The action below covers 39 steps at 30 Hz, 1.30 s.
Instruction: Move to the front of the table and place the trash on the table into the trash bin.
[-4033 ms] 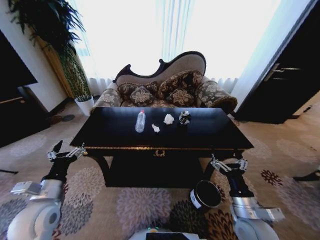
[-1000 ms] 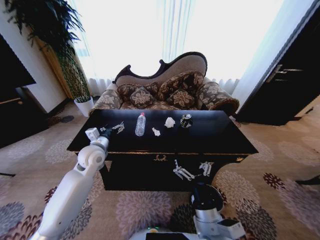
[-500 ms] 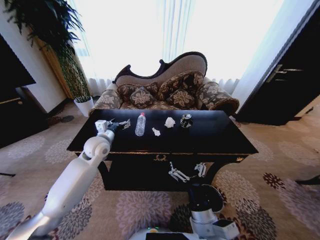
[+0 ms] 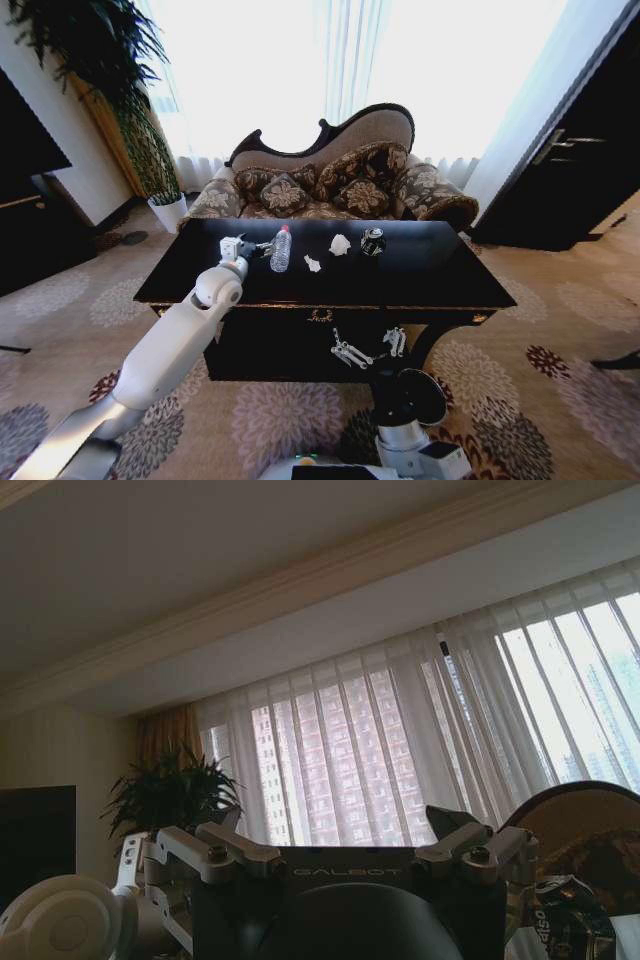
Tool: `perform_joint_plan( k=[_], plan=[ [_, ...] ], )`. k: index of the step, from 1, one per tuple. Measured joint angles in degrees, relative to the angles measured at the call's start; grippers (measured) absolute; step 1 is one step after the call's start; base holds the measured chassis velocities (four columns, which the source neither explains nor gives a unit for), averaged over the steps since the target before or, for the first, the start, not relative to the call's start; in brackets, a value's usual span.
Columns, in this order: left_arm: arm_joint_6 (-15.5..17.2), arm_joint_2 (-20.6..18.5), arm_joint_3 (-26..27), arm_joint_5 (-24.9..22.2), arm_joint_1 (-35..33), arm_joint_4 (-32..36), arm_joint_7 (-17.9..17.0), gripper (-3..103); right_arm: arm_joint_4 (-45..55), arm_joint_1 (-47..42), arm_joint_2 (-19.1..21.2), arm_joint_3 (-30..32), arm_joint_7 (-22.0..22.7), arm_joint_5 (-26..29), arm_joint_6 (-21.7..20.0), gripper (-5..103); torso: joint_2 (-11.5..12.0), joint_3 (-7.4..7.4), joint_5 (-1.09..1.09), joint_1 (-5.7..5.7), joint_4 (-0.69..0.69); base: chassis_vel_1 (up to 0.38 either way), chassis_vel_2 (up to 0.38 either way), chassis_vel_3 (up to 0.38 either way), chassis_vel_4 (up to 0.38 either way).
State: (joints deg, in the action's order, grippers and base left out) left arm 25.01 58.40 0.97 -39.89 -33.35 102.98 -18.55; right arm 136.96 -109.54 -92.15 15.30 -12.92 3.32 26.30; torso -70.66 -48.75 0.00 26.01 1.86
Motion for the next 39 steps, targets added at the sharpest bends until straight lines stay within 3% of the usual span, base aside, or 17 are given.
perform_joint_plan(
  k=[9, 21, 26, 32, 35, 38, 39],
  plan=[
    [-1.9, 3.51, -0.93, 3.42, -3.11, -1.02, 1.94, 100, 0.45, -0.19, 0.01, 0.12, -0.75, -0.26, 0.18, 100, 0.0, 0.0, 0.02, -0.01, -0.01, 0.0, 0.0, 0.0, 0.0],
    [-2.05, 5.4, -1.44, 5.9, -4.76, -2.94, 2.18, 100, -0.17, 0.05, 0.01, 0.94, -1.01, 0.02, 0.38, 100, 0.0, 0.0, 0.01, -0.01, 0.0, 0.0, 0.0, 0.0, 0.0],
    [-2.05, 5.39, -1.47, 5.84, -4.85, -4.01, 2.39, 100, -0.36, 0.17, 0.01, 0.88, -1.2, 0.01, 0.38, 100, 0.0, 0.0, 0.01, -0.01, 0.0, 0.0, 0.0, 0.0, 0.0],
    [-1.93, 6.01, -1.5, 2.21, -4.74, -5.83, 2.48, 103, -0.29, 0.05, 0.01, 1.0, -1.35, 0.03, 0.48, 100, 0.0, 0.0, 0.01, -0.01, 0.0, 0.0, 0.0, 0.0, 0.0],
    [-2.06, 6.09, -1.5, 2.08, -5.02, -5.94, 2.6, 95, -0.16, -0.02, 0.01, 1.18, -1.36, 0.09, 0.63, 100, 0.0, 0.0, 0.02, 0.0, 0.0, 0.0, 0.0, 0.0, 0.0],
    [-2.41, 5.92, -1.38, 2.08, -5.45, -5.16, 2.73, 80, -0.12, -0.15, 0.01, 1.32, -1.41, 0.12, 0.97, 100, 0.0, 0.0, 0.02, -0.01, 0.0, 0.0, 0.0, 0.0, 0.0],
    [-2.46, 5.73, -1.26, 2.08, -5.56, -4.69, 2.79, 80, -0.1, -0.17, 0.01, 1.32, -1.47, 0.12, 1.04, 100, 0.0, 0.0, 0.01, -0.01, 0.0, 0.0, 0.0, 0.0, 0.0]
  ],
)
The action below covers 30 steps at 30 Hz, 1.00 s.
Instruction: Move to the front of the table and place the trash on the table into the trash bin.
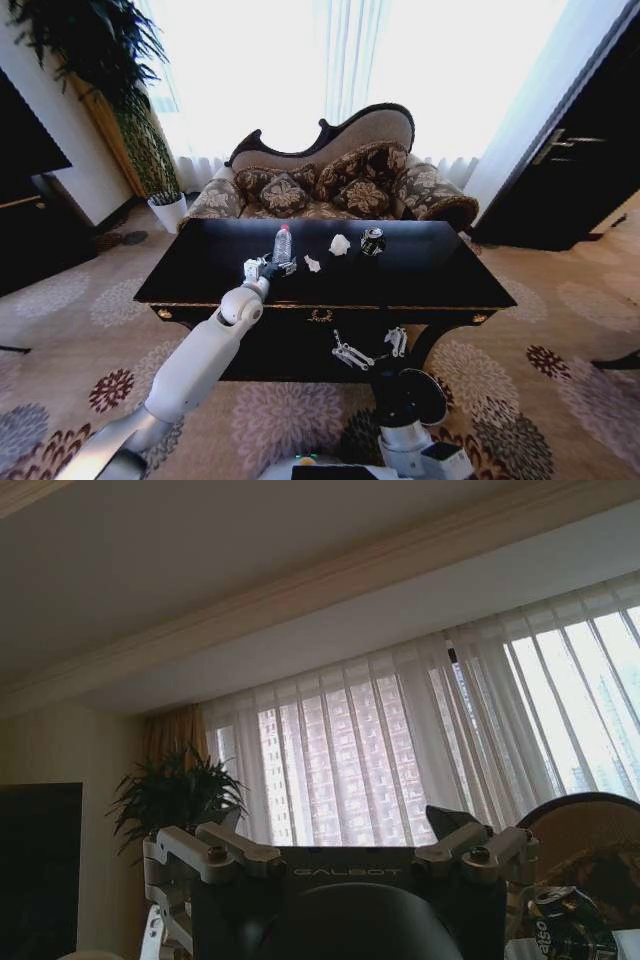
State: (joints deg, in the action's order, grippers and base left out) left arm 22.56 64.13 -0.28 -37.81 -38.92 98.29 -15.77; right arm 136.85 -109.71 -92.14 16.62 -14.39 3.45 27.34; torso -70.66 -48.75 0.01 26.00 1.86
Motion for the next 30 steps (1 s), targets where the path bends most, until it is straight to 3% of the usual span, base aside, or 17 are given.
perform_joint_plan(
  k=[5, 16, 18, 19, 21, 22, 24, 25, 28, 30],
  plan=[
    [-0.19, -1.05, 0.99, 0.0, -0.95, 2.06, 0.51, 58, 0.01, -0.01, 0.0, -0.27, -0.18, -0.09, 0.11, 100, 0.0, 0.0, 0.0, 0.0, 0.0, 0.0, 0.0, 0.0, 0.0],
    [-2.6, -3.27, 5.56, 3.56, -7.09, 7.61, 3.14, 39, -0.48, 0.44, 0.0, -0.5, -0.11, 0.4, 0.11, 100, 0.0, 0.0, 0.01, 0.0, 0.0, 0.0, 0.0, 0.0, 0.0],
    [-5.02, -4.03, 7.97, 7.5, -10.11, 10.45, 5.59, 36, -0.83, 0.66, 0.0, -1.15, 0.09, 2.27, -0.52, 100, 0.0, 0.0, -0.01, 0.0, 0.0, 0.0, 0.0, 0.0, 0.0],
    [-7.94, -4.56, 10.49, 10.14, -13.26, 12.81, 9.17, 36, -0.84, 0.72, 0.0, -1.86, 0.34, 4.34, -1.43, 100, 0.0, 0.0, 0.0, 0.0, 0.0, 0.0, 0.0, 0.0, 0.0],
    [-8.8, -4.68, 11.15, 10.49, -14.04, 13.27, 10.29, 36, -0.82, 0.74, 0.02, -2.05, 0.39, 5.07, -1.81, 100, 0.0, 0.0, 0.0, 0.0, -0.01, 0.0, 0.0, 0.0, 0.0],
    [-13.47, -5.1, 13.65, 11.13, -16.98, 14.52, 15.18, 36, -0.58, 0.82, 0.09, -2.49, 0.55, 8.01, -3.04, 100, 0.0, 0.0, 0.01, 0.0, -0.01, 0.0, 0.0, 0.0, 0.0],
    [-20.88, -5.41, 16.55, 11.27, -20.64, 15.7, 20.87, 36, -0.09, 1.0, 0.17, -3.08, 0.66, 14.57, -5.01, 100, 0.0, 0.0, 0.0, -0.01, -0.01, 0.0, 0.0, 0.0, 0.0],
    [-20.88, -5.41, 16.55, 11.27, -20.64, 15.7, 20.87, 36, -0.09, 1.0, 0.17, -3.08, 0.66, 14.57, -5.01, 100, 0.0, 0.0, 0.0, -0.01, -0.01, 0.0, 0.0, 0.0, 0.0],
    [-28.51, -5.01, 20.43, 11.19, -25.73, 17.68, 27.62, 36, 0.76, 0.96, 0.52, -3.09, 1.08, 24.43, -7.01, 100, 0.0, 0.0, 0.0, 0.0, 0.0, 0.0, 0.0, 0.0, 0.0],
    [-29.92, -4.66, 21.58, 11.28, -27.05, 18.44, 29.54, 36, 1.05, 0.89, 0.85, -3.19, 1.09, 26.6, -7.43, 100, 0.0, 0.0, 0.01, 0.0, -0.01, 0.0, 0.0, 0.0, 0.0]
  ],
)
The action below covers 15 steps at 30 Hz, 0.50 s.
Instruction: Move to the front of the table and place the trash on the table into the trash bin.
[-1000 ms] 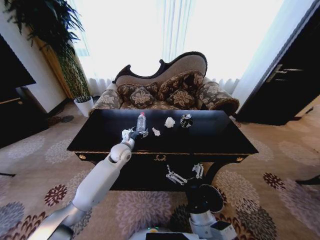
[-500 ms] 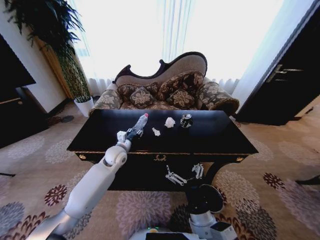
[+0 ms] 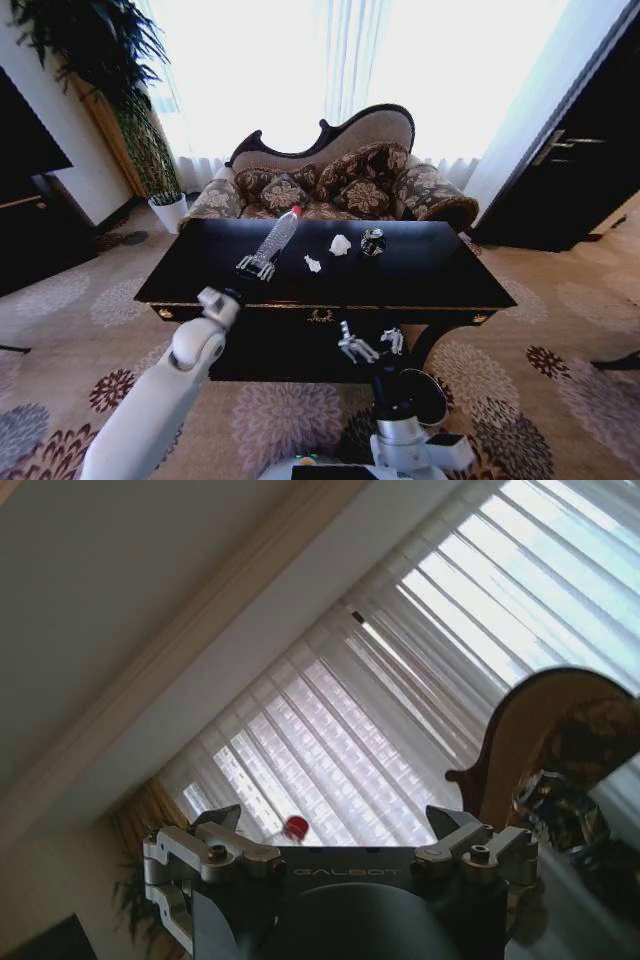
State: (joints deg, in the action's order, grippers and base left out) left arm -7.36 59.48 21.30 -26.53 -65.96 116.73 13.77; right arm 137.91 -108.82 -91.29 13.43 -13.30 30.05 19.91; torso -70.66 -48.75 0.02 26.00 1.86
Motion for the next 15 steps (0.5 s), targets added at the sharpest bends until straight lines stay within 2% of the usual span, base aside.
perform_joint_plan(
  k=[4, 6, 9, 15],
  plan=[
    [-4.08, 0.79, 3.82, 2.39, -4.54, 2.63, 6.36, 36, 1.71, 0.01, 1.49, -2.05, 0.33, 7.97, -1.93, 100, 0.0, 0.0, -0.01, 0.0, 0.0, 0.0, 0.0, 0.0, 0.0],
    [-4.58, 0.74, 4.31, 3.2, -5.37, 2.92, 7.27, 36, 1.95, 0.05, 1.59, -2.17, 0.37, 8.96, -2.17, 100, 0.0, 0.0, -0.01, -0.01, 0.0, 0.0, 0.0, 0.0, 0.0],
    [-6.94, 0.28, 5.41, 7.69, -9.35, 4.12, 10.14, 36, 2.99, -0.21, 1.73, -2.63, 0.85, 10.83, -2.87, 100, 0.0, 0.0, 0.0, 0.0, 0.0, 0.0, 0.0, 0.0, 0.0],
    [-8.45, 0.36, 5.74, 11.14, -12.93, 6.26, 11.16, 36, 3.92, -0.86, 1.91, -3.08, 1.7, 10.92, -3.37, 100, -0.01, 0.0, 0.0, 0.0, 0.01, 0.0, 0.0, 0.0, 0.0]
  ],
)
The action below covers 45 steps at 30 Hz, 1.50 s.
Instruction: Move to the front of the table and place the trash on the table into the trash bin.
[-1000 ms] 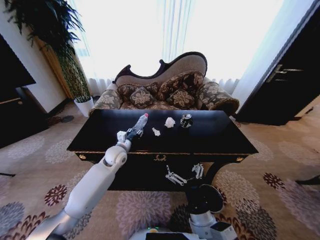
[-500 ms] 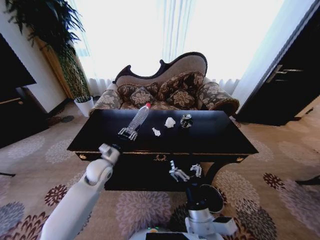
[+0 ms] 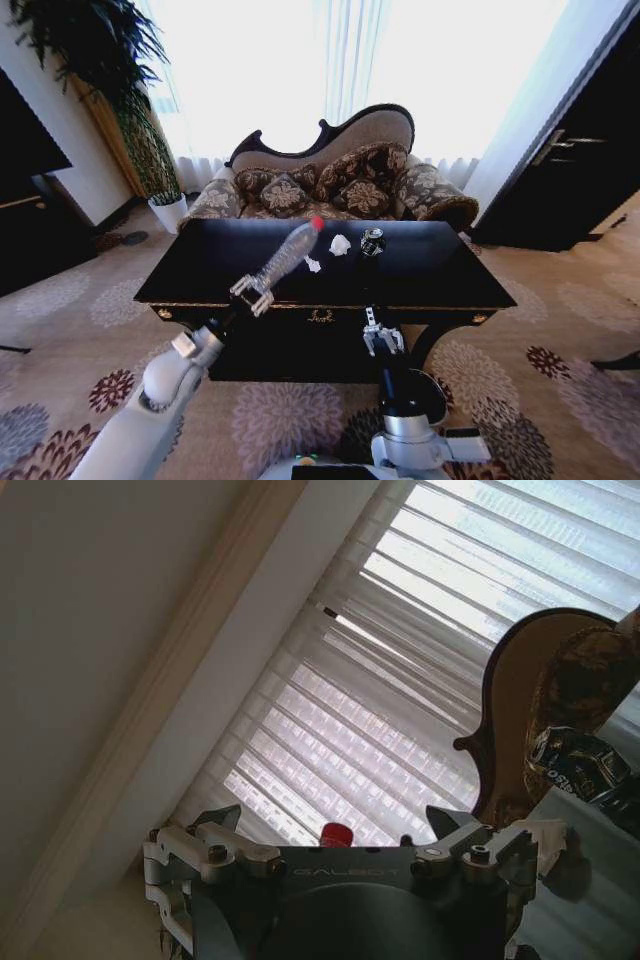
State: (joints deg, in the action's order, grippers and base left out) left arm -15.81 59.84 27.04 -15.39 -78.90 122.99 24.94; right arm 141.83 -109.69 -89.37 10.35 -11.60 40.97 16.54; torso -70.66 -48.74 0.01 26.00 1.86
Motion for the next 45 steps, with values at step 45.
perform_joint_plan(
  k=[45],
  plan=[
    [-3.57, -2.93, 4.47, -1.68, -1.59, 2.92, 4.01, 36, -11.8, 9.74, 20.56, 26.91, -5.33, 6.25, 6.31, 100, 0.01, -0.01, -0.01, 0.01, 0.0, 0.0, 0.0, 0.0, 0.0]
  ],
)
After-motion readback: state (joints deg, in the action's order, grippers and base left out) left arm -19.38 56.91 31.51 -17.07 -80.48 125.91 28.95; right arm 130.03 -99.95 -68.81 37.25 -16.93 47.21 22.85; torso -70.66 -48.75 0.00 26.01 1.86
